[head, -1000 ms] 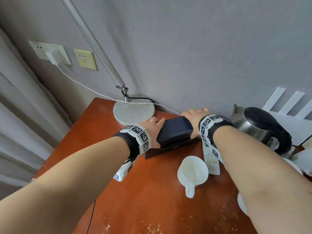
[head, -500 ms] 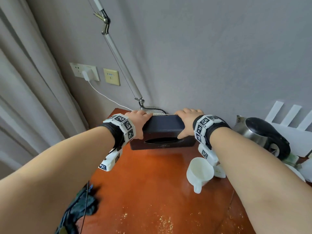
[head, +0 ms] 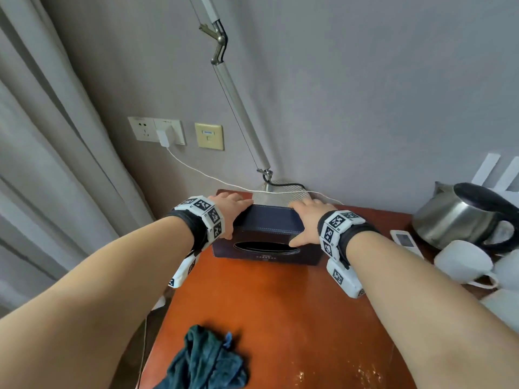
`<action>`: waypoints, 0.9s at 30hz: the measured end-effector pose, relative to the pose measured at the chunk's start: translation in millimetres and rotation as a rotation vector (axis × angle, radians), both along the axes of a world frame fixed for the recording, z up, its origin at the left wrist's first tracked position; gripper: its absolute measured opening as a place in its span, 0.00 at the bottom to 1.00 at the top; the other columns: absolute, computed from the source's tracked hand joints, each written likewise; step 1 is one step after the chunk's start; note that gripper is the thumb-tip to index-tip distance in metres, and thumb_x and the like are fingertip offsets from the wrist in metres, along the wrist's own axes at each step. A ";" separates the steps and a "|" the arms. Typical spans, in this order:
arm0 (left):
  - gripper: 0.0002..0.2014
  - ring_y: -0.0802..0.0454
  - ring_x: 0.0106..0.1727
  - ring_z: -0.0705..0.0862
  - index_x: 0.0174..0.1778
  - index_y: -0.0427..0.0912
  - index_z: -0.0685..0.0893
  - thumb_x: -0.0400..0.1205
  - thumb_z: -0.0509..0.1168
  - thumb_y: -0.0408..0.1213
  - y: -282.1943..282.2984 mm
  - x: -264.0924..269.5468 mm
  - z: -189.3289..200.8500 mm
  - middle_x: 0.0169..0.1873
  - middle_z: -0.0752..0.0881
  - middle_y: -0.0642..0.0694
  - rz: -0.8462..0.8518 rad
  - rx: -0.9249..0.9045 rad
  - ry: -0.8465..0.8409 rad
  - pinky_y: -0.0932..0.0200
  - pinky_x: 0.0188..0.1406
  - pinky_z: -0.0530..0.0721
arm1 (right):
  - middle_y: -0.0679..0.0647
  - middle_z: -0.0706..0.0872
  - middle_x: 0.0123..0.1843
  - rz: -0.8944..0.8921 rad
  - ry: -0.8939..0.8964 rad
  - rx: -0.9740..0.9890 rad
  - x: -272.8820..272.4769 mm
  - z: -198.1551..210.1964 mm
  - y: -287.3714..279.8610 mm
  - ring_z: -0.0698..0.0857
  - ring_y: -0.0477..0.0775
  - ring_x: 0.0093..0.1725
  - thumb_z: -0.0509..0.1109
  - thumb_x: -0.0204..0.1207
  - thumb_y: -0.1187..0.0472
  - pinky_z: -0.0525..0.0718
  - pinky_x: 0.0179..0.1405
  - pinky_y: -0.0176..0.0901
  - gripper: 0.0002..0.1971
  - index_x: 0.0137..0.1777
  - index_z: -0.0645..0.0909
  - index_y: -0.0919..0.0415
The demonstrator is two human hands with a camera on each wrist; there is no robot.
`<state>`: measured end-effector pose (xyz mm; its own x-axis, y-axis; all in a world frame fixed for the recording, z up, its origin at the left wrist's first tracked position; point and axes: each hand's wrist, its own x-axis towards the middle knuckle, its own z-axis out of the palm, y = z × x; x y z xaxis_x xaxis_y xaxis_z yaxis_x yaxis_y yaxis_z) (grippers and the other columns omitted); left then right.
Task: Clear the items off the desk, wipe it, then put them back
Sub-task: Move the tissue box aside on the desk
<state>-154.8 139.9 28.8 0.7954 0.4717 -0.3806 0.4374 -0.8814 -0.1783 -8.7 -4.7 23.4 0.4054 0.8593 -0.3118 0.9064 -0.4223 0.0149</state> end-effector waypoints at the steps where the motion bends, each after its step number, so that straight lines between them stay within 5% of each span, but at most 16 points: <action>1: 0.48 0.46 0.80 0.60 0.83 0.54 0.48 0.74 0.73 0.41 8.2 -3.6 -6.9 0.80 0.58 0.50 -0.015 -0.003 0.009 0.48 0.74 0.68 | 0.54 0.67 0.76 -0.016 0.007 -0.008 -6.3 -7.2 5.5 0.68 0.58 0.75 0.74 0.66 0.38 0.71 0.71 0.55 0.46 0.79 0.57 0.53; 13: 0.47 0.48 0.81 0.58 0.83 0.54 0.47 0.75 0.71 0.35 86.0 -1.8 -45.7 0.81 0.57 0.52 -0.075 -0.049 0.009 0.51 0.78 0.63 | 0.54 0.67 0.76 -0.126 0.055 0.007 -22.9 -40.9 58.2 0.68 0.58 0.76 0.70 0.69 0.37 0.68 0.74 0.54 0.45 0.81 0.54 0.51; 27: 0.51 0.48 0.82 0.58 0.83 0.54 0.47 0.72 0.74 0.36 132.8 28.1 -47.8 0.81 0.57 0.53 -0.109 0.022 0.017 0.48 0.79 0.62 | 0.55 0.64 0.78 -0.241 0.112 0.038 -10.2 -40.2 84.4 0.64 0.59 0.78 0.72 0.74 0.50 0.72 0.73 0.53 0.42 0.82 0.52 0.50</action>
<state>-126.8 272.7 -19.1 0.8359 0.3914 -0.3847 0.3364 -0.9193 -0.2043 -18.8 79.7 -16.8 0.5644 0.7542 -0.3355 0.7749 -0.6242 -0.0996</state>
